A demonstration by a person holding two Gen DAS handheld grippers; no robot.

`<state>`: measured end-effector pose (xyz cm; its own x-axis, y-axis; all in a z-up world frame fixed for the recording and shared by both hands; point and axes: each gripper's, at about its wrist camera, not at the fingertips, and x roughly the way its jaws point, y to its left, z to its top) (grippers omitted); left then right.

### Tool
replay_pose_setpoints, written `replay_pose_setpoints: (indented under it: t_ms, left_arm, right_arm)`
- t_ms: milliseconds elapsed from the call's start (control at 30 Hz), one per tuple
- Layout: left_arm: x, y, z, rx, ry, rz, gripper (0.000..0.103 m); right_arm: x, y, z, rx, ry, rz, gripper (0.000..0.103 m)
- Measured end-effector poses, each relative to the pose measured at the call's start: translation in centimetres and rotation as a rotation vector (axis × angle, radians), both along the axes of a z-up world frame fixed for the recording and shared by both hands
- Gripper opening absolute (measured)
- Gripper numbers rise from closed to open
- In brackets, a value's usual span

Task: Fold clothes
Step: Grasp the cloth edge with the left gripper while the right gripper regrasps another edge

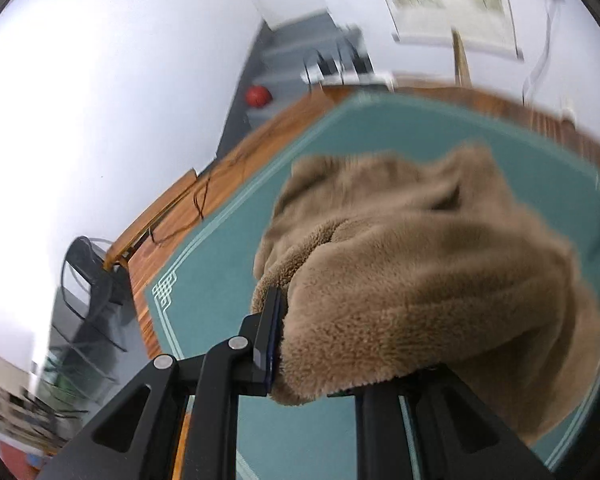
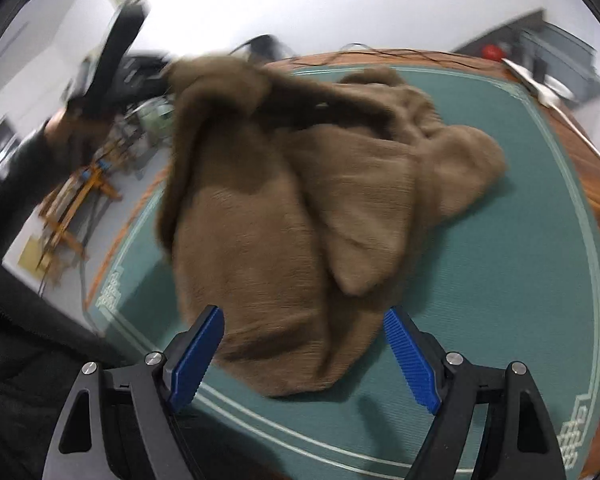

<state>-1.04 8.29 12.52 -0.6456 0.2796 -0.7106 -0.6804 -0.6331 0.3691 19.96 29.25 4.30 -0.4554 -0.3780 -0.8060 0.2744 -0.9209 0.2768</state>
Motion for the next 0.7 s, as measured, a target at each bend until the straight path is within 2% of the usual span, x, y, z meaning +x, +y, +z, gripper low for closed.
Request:
replay_pose_setpoints:
  t_ms: [100, 233, 300, 367, 433, 500, 567, 700]
  left_arm:
    - [0.3, -1.2, 3.5, 0.082, 0.001, 0.029, 0.017]
    - [-0.9, -1.8, 4.9, 0.173, -0.025, 0.088, 0.017]
    - [-1.5, -2.2, 5.6, 0.232, -0.063, 0.121, 0.017]
    - [-1.9, -2.9, 5.9, 0.265, -0.091, 0.145, 0.017]
    - [-2.5, -3.4, 5.5, 0.249, -0.08, 0.178, 0.017]
    - [-3.3, -3.9, 4.7, 0.234, -0.085, 0.213, 0.017]
    - [-4.2, -4.8, 3.8, 0.239, -0.108, 0.251, 0.017]
    - [-4.3, -5.6, 3.4, 0.272, -0.135, 0.274, 0.017]
  right_arm:
    - [0.1, -2.3, 0.3, -0.056, 0.012, 0.109, 0.084]
    - [-0.2, -5.2, -0.9, -0.086, 0.006, 0.282, 0.084]
    - [-1.4, -5.5, -2.6, -0.069, -0.012, 0.277, 0.084]
    - [-3.0, -4.9, -4.3, 0.014, -0.004, 0.198, 0.084]
    - [-4.3, -3.7, -5.3, 0.076, 0.014, 0.117, 0.084]
    - [-4.6, -2.9, -5.1, 0.068, 0.036, 0.091, 0.084]
    - [-4.1, -3.0, -4.5, 0.075, 0.063, 0.117, 0.084]
    - [-2.4, -5.0, -4.7, 0.192, 0.122, 0.217, 0.084]
